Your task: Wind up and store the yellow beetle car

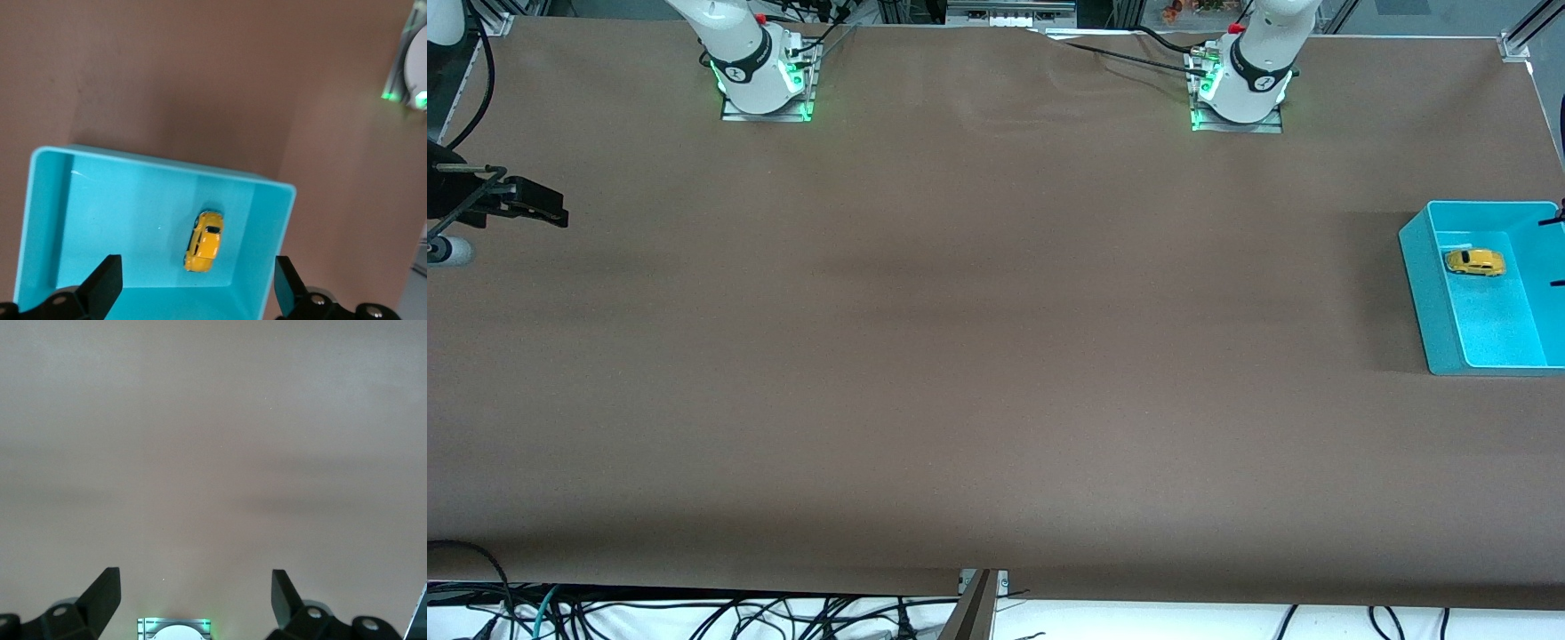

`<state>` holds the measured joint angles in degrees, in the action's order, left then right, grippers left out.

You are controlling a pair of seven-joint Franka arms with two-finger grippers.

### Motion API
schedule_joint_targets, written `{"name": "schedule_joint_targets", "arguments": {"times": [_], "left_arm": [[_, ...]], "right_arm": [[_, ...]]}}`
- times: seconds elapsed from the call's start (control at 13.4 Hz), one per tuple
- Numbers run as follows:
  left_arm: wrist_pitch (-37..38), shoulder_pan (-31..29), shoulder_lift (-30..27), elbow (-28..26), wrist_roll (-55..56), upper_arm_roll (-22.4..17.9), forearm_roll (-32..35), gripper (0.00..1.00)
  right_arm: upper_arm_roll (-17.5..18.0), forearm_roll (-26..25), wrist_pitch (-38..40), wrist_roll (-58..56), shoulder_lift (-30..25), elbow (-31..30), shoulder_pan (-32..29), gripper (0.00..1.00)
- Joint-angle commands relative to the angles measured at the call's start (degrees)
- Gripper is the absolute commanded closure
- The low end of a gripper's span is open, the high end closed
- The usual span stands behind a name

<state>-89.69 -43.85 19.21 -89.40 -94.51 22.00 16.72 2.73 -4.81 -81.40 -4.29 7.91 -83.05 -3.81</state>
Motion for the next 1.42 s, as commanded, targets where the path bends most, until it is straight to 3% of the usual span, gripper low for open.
{"name": "schedule_joint_targets", "arguments": {"times": [0.0,0.37,0.52,0.75,0.9,1.12,1.35], "left_arm": [[7.7,4.7,2.0,6.2,10.4,0.4,0.0,0.0],[15.4,8.9,1.3,11.2,36.9,8.3,-6.9,0.0],[15.6,12.9,-2.0,11.0,47.8,8.2,-9.2,0.0],[12.8,28.1,-6.9,10.0,62.3,-4.0,-10.7,0.0],[7.4,34.9,-9.4,6.7,70.8,-10.6,-13.6,0.0],[-1.5,39.3,-17.7,-4.2,84.7,-13.2,-14.1,0.0],[-1.5,43.0,-19.9,-5.3,92.9,-17.5,-19.1,0.0]], "right_arm": [[0.3,0.8,0.7,0.2,0.4,1.4,-0.4,0.0],[0.3,1.9,0.4,0.2,0.5,1.4,-0.3,0.0],[0.3,1.9,0.4,0.2,0.5,1.4,-0.3,0.0],[0.3,1.9,0.4,0.2,0.7,1.4,-0.3,0.0],[0.3,1.9,0.5,0.2,0.7,1.4,-0.2,0.0],[0.3,1.9,0.4,0.3,0.7,1.4,-0.3,0.0],[0.3,2.0,0.4,0.5,0.7,1.4,-0.3,0.0]]}}
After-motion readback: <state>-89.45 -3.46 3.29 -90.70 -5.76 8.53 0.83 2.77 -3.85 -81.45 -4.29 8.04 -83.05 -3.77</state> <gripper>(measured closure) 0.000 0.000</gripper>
